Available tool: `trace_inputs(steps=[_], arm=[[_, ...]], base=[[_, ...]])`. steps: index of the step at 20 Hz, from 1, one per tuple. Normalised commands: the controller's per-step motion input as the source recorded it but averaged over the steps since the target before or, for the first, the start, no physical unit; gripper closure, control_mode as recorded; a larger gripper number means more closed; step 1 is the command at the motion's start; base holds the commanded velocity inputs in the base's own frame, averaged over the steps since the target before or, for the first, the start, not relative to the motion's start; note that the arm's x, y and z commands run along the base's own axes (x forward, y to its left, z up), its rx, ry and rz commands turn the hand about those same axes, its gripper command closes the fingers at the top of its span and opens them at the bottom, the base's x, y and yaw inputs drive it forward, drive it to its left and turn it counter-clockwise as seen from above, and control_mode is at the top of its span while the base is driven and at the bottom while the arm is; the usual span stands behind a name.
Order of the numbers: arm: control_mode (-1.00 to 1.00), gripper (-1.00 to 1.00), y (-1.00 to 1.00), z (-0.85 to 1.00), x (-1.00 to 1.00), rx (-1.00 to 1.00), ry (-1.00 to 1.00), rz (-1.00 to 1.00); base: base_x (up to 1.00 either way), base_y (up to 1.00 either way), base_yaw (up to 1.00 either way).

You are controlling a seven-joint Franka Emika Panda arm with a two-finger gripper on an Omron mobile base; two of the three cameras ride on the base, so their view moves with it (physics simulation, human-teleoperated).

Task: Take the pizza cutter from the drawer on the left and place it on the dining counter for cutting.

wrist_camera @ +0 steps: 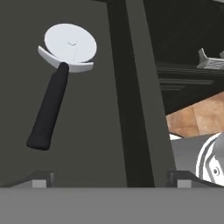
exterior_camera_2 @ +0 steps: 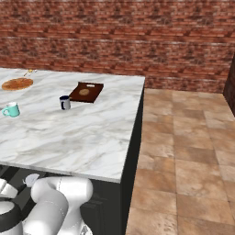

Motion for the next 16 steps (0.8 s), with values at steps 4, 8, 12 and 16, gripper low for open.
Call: trace_inputs(steps=[4, 8, 12, 16], arm=[[-1.0, -1.0, 0.06, 0.0, 0.28, 0.05, 0.0, 0.09], [-1.0, -1.0, 0.14, 0.0, 0.17, 0.04, 0.0, 0.08], [-1.0, -1.0, 0.21, 0.0, 0.1, 0.09, 0.0, 0.07], [-1.0, -1.0, 0.2, -0.01, 0.07, 0.08, 0.0, 0.06]], base=[[0.0, 0.0, 0.0], [0.0, 0.0, 0.0], [0.0, 0.0, 0.0], [0.0, 0.0, 0.0]])
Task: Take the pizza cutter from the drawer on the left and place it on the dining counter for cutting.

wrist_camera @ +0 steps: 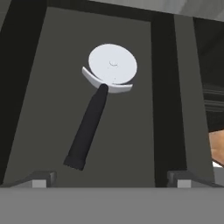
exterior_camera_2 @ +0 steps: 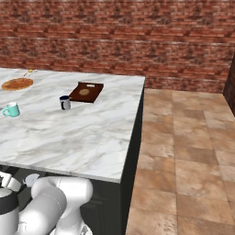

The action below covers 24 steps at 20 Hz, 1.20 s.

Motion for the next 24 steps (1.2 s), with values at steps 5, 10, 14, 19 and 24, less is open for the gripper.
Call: trace_inputs(steps=[5, 10, 14, 19, 24], arm=[[-1.0, -1.0, 0.09, -0.07, 0.04, 0.11, 0.0, 0.03], [-1.0, -1.0, 0.0, -0.15, -0.01, 0.15, 0.0, 0.03], [-1.0, -1.0, 0.0, -0.15, -0.01, 0.13, 0.0, 0.02], [-1.0, -1.0, 0.0, -0.03, 0.0, 0.05, 0.0, 0.0], [-1.0, -1.0, 0.0, -0.01, 0.0, 0.01, 0.04, 0.0]], base=[[0.0, 0.0, 0.0], [0.0, 0.0, 0.0], [0.0, 0.0, 0.0], [0.0, 0.0, 0.0], [0.0, 0.0, 0.0]])
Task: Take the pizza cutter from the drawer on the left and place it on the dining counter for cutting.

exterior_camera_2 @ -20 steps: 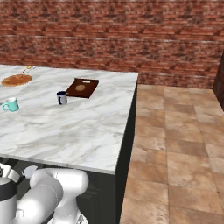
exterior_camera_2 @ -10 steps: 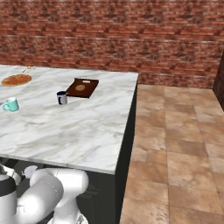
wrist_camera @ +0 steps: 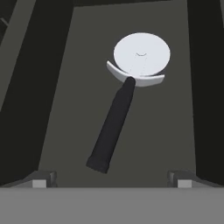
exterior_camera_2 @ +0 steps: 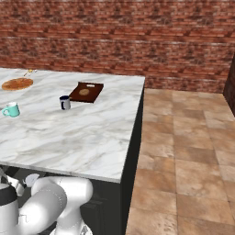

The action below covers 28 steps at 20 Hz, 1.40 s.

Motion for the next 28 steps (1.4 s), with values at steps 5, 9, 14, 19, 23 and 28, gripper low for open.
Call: trace_inputs(steps=[5, 9, 14, 19, 23, 28], arm=[[-1.0, -1.0, 0.0, -0.06, 0.11, 0.02, 0.14, 0.0], [-1.0, -1.0, 0.0, -0.04, 0.16, 0.0, 0.08, 0.0], [-1.0, -1.0, 0.02, -0.12, 0.04, 0.0, 0.01, 0.02], [-1.0, -1.0, 0.13, -0.16, 0.05, 0.0, 0.01, 0.01], [-1.0, -1.0, 0.13, -0.17, 0.09, 0.0, 0.01, 0.01], [-1.0, -1.0, 0.09, -0.19, 0.06, 0.0, 0.02, 0.0]], base=[[0.0, 0.0, 0.0], [0.0, 0.0, 0.0], [0.0, 0.0, 0.0], [0.0, 0.0, 0.0], [0.0, 0.0, 0.0], [0.0, 0.0, 0.0]])
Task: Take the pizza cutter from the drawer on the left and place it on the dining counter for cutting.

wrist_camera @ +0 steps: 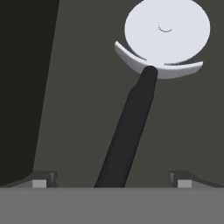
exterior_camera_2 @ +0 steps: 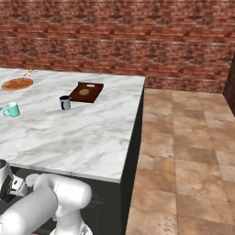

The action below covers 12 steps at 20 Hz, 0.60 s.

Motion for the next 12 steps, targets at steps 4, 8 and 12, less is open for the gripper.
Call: trace_inputs(steps=[4, 8, 12], arm=[[-1.0, -1.0, 0.11, -0.22, 0.02, 0.0, 0.03, 0.0], [-1.0, -1.0, 0.13, -0.23, 0.0, 0.0, 0.0, 0.0], [-1.0, -1.0, 0.1, -0.2, 0.01, 0.0, 0.0, 0.0]], base=[[0.0, 0.0, 0.0], [0.0, 0.0, 0.0], [0.0, 0.0, 0.0]])
